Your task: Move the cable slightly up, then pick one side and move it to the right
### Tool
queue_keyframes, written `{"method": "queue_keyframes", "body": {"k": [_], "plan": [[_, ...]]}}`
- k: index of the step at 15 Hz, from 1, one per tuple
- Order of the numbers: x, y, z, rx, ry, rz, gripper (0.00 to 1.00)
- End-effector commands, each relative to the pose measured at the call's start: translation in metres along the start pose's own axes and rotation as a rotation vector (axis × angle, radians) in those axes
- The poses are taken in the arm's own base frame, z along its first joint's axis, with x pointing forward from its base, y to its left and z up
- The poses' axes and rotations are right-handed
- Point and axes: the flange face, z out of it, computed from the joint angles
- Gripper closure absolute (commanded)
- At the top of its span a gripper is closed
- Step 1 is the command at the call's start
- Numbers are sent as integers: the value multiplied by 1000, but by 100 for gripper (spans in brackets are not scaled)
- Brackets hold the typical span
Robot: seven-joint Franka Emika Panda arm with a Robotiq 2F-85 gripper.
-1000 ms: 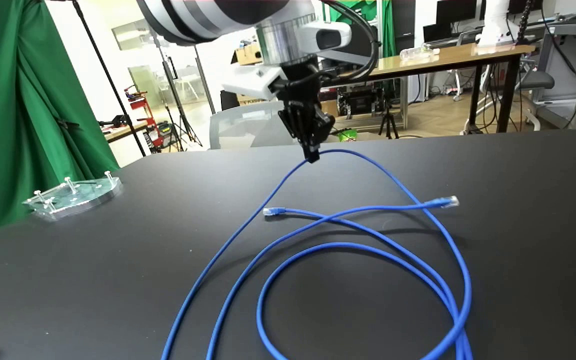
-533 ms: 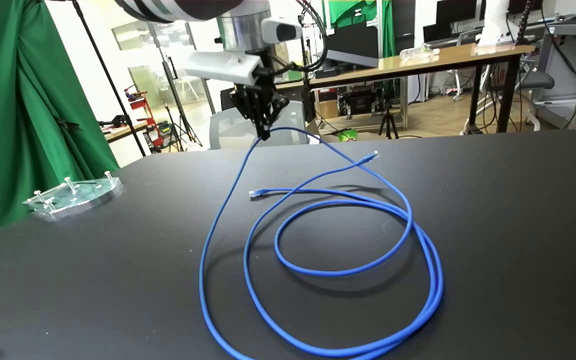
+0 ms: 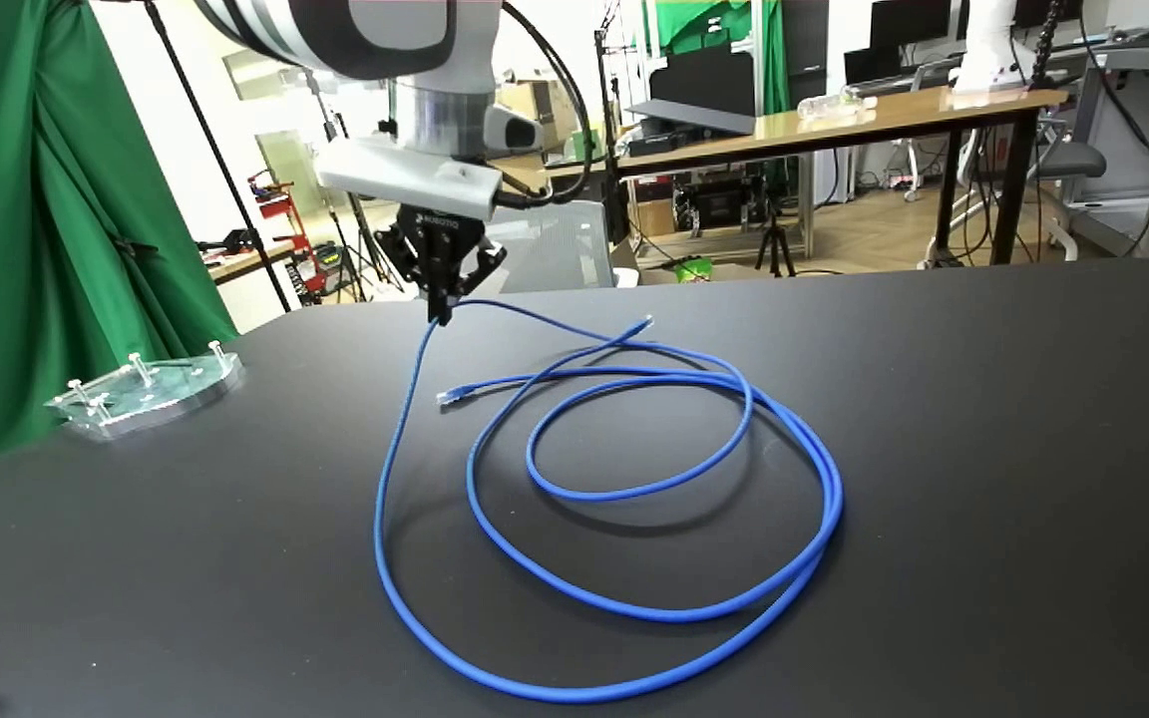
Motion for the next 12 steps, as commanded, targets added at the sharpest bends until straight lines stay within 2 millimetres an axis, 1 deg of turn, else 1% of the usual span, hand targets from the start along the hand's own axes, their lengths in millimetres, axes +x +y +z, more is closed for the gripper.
{"method": "queue_keyframes", "body": {"k": [1, 3, 4, 5, 6, 10, 12], "plan": [[-8, 6, 12, 33, -78, -28, 98], [-12, 12, 17, 27, -102, -3, 98], [-13, 15, 19, 18, -103, 5, 69], [-14, 18, 19, 4, -95, 12, 67], [-15, 21, 18, -12, -78, 22, 62], [-13, 38, 4, -85, 29, 79, 34], [-13, 45, -3, -118, 73, 106, 22]]}}
